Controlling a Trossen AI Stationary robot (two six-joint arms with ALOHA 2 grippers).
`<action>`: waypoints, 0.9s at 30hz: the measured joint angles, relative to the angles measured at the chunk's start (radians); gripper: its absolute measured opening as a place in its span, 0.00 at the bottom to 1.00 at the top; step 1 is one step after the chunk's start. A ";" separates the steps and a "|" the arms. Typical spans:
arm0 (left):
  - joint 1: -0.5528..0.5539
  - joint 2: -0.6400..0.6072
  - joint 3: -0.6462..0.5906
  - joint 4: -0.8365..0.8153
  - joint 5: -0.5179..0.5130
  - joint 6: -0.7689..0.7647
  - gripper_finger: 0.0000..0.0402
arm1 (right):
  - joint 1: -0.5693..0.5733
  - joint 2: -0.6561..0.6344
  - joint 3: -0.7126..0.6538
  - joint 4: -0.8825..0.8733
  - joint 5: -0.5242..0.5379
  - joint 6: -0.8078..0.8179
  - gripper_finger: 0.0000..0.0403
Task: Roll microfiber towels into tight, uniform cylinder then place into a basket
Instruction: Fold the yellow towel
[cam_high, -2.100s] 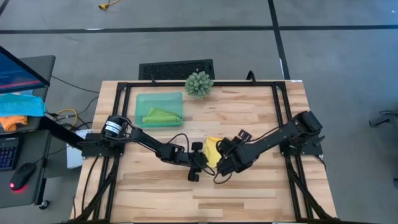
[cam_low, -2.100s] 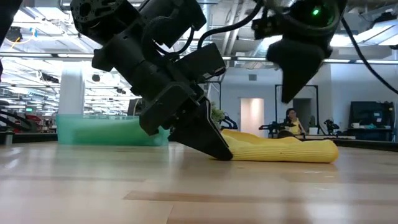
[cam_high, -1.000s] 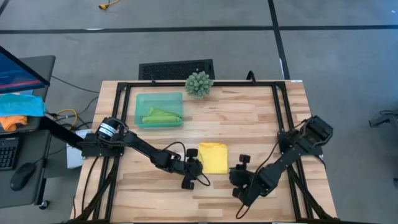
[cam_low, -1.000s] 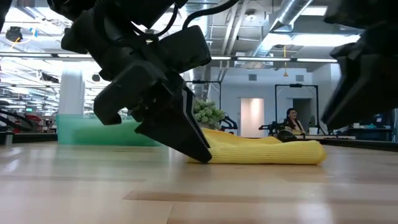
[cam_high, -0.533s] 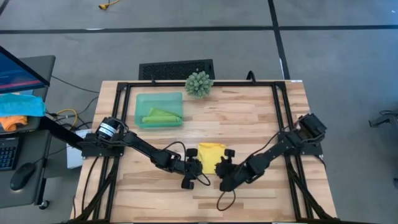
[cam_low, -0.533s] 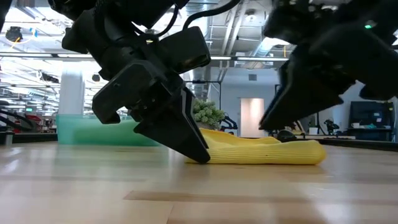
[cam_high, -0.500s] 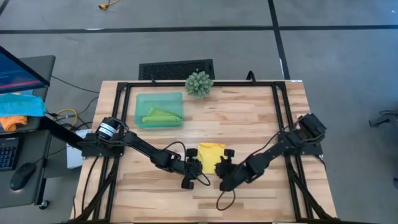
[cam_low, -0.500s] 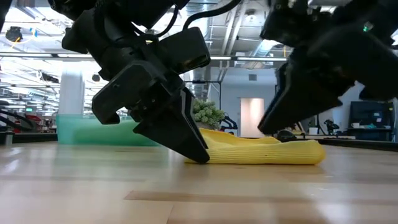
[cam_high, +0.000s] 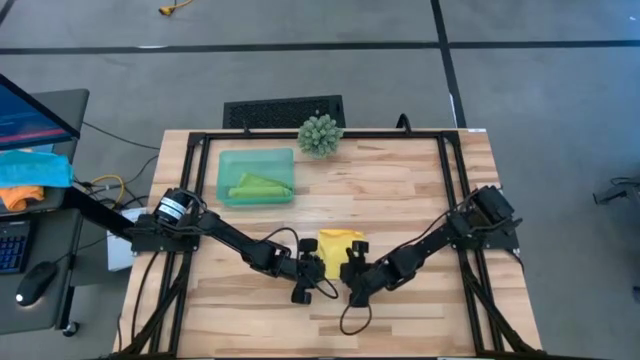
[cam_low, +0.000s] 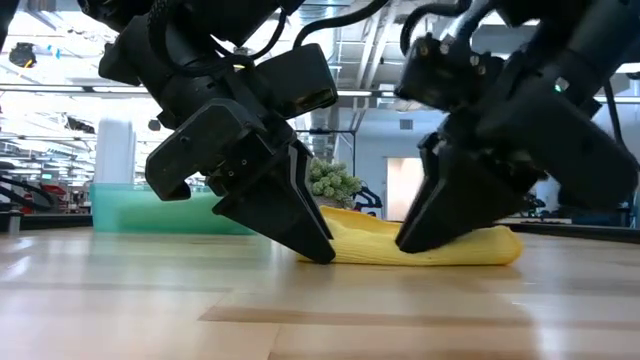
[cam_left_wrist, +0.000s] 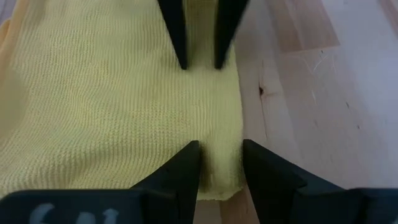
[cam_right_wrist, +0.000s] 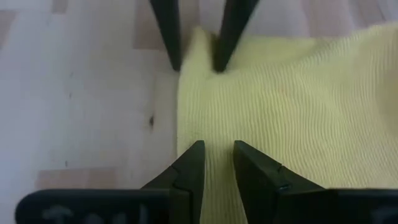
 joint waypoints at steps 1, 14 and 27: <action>0.000 0.000 0.000 0.000 0.000 0.000 0.29 | 0.000 0.000 0.000 -0.010 -0.003 0.012 0.27; 0.000 0.000 0.001 -0.017 0.000 0.000 0.29 | 0.041 -0.007 0.003 -0.097 -0.016 0.092 0.27; -0.015 -0.103 -0.002 -0.200 -0.064 0.001 0.29 | 0.041 -0.003 0.003 -0.083 -0.021 0.110 0.27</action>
